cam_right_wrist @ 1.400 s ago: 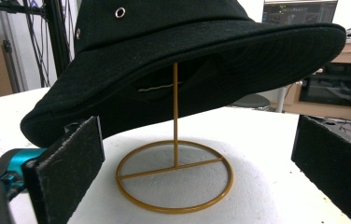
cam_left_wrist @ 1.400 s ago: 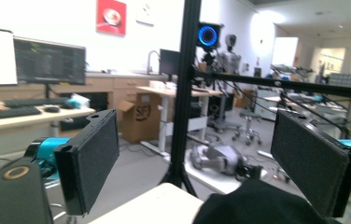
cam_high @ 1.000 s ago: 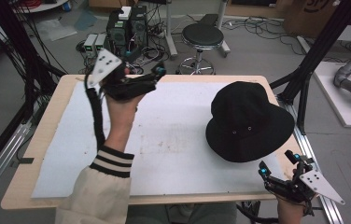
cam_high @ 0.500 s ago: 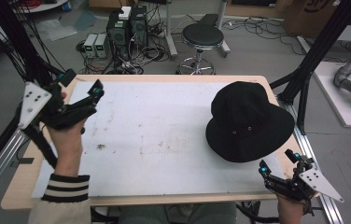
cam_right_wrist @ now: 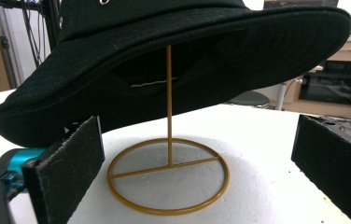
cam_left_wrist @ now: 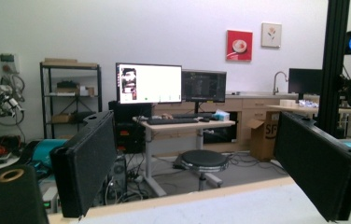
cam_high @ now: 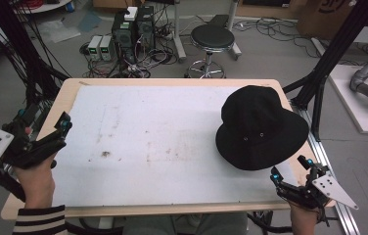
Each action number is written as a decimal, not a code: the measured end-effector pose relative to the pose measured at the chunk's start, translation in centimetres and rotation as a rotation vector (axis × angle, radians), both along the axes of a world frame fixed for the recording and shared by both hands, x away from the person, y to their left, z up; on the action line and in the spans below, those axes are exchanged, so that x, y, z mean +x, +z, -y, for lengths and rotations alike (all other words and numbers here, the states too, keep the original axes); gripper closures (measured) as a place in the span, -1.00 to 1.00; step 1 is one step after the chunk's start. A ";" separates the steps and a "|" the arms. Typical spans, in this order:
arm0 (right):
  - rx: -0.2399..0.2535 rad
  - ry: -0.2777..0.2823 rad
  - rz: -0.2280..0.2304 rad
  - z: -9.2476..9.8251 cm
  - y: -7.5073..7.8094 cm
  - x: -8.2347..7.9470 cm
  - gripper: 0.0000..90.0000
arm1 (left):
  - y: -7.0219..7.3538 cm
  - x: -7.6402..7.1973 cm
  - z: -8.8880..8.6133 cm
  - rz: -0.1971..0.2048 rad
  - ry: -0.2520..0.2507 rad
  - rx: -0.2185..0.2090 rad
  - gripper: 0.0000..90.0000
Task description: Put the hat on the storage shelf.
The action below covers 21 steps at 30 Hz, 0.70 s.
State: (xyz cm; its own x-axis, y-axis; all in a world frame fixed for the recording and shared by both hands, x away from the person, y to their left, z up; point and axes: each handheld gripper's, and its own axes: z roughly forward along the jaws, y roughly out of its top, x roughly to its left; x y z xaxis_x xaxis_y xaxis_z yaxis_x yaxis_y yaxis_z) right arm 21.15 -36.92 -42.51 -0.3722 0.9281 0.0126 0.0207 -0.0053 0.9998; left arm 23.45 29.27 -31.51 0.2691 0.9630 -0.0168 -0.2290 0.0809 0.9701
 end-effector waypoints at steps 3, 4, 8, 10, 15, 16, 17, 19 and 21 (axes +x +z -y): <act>0.006 0.004 -0.001 0.0 -0.1 0.2 -0.95 | -1.5 -0.3 -0.8 -0.009 -0.005 -0.033 -0.71; 0.005 0.007 -0.001 0.1 -0.1 0.3 -0.95 | -2.0 -0.5 -1.0 -0.011 -0.004 -0.041 -0.71; 0.002 0.008 -0.002 0.1 -0.2 0.6 -0.95 | -4.4 -1.1 -1.2 0.004 -0.011 -0.073 -0.71; 0.003 0.010 -0.003 0.2 -0.3 0.7 -0.95 | -5.4 -1.0 -1.1 -0.020 -0.007 -0.035 -0.70; 0.007 0.017 -0.001 0.5 -0.5 1.2 -0.95 | -7.0 -1.0 -1.1 -0.056 -0.006 0.008 -0.70; 0.006 0.019 -0.007 0.6 -0.5 1.2 -0.95 | -7.1 -1.0 -1.1 -0.066 -0.008 0.014 -0.70; 0.007 0.025 -0.006 0.6 -0.5 1.3 -0.95 | -7.1 -1.0 -1.1 -0.067 -0.010 0.017 -0.70; 0.004 0.024 -0.008 0.7 -0.6 1.2 -0.95 | -7.1 -1.1 -0.9 -0.061 -0.011 0.026 -0.70; 0.013 0.024 -0.015 1.0 -0.7 1.2 -0.95 | -7.0 -1.2 -0.8 -0.063 -0.017 0.031 -0.70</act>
